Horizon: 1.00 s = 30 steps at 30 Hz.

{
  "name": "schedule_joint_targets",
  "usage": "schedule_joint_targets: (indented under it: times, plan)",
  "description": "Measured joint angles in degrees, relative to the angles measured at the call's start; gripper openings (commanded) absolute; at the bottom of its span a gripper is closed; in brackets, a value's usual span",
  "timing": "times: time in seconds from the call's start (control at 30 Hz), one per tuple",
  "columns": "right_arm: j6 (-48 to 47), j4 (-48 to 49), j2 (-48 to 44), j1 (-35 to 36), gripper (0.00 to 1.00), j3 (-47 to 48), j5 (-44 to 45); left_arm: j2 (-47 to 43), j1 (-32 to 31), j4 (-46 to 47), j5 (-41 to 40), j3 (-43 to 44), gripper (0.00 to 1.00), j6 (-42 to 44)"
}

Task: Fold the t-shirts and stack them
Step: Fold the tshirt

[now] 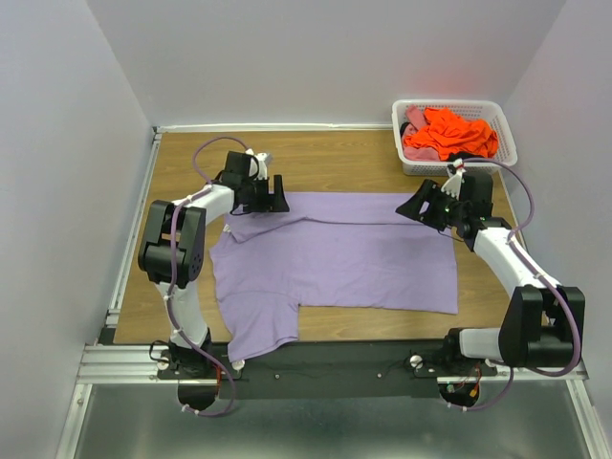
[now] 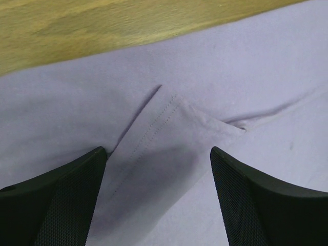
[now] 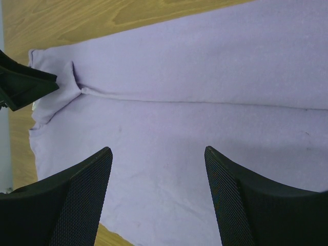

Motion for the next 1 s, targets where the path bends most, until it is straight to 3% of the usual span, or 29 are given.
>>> schedule_joint_targets:
  times: [0.6,1.0]
  plan:
    - [0.0,-0.6,0.3,0.0,0.80,0.0,0.0,-4.0,-2.1,-4.1,5.7,-3.1,0.87,0.3]
    - [0.0,-0.8,1.4,0.2,0.79,0.3,-0.3,-13.1,-8.9,-5.7,7.3,-15.9,0.87,-0.3]
